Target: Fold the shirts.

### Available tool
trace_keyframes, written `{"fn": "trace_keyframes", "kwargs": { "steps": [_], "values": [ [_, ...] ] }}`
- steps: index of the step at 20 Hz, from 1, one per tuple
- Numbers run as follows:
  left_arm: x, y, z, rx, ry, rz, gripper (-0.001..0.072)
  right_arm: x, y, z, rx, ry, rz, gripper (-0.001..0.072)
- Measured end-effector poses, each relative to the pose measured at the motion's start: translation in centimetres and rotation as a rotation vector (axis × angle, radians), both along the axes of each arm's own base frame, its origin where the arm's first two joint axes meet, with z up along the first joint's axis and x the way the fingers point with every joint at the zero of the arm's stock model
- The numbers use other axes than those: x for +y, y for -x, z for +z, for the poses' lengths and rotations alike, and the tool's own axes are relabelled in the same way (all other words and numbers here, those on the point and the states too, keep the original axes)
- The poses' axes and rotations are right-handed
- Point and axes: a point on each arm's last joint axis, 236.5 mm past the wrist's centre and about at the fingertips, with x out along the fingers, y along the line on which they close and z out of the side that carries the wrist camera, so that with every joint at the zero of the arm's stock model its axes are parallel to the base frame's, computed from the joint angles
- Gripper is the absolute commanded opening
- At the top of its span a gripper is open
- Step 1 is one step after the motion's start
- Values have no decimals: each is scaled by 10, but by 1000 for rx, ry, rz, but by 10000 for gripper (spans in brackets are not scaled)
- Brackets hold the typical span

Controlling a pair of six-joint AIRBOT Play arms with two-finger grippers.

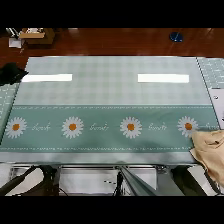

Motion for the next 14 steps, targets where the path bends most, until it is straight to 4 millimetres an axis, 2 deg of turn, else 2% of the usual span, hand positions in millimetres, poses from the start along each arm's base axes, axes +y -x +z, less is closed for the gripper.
{"fn": "trace_keyframes", "kwargs": {
  "steps": [4,5,6,7,8,10,12,13,14],
  "values": [
    [18,-1,0,-9,-12,46,24,0,28,1,45,26,-86,48],
    [21,-1,1,-12,-14,53,24,0,35,2,61,29,-101,176],
    [23,-1,1,-13,-15,59,24,1,42,4,80,34,-113,379],
    [25,-1,0,-12,-17,63,24,0,48,6,101,37,-117,530],
    [26,-1,-1,-10,-20,66,24,1,52,7,112,30,-105,562],
    [29,-2,-4,-7,-31,61,24,-5,49,11,114,26,-44,562],
    [27,-3,-8,-4,-41,46,36,-31,23,20,74,82,76,561],
    [25,-4,-10,-3,-49,35,204,-46,-2,26,26,124,148,561],
    [19,-5,-11,-4,-55,13,460,-63,-38,33,-43,175,241,561]
  ]
}}
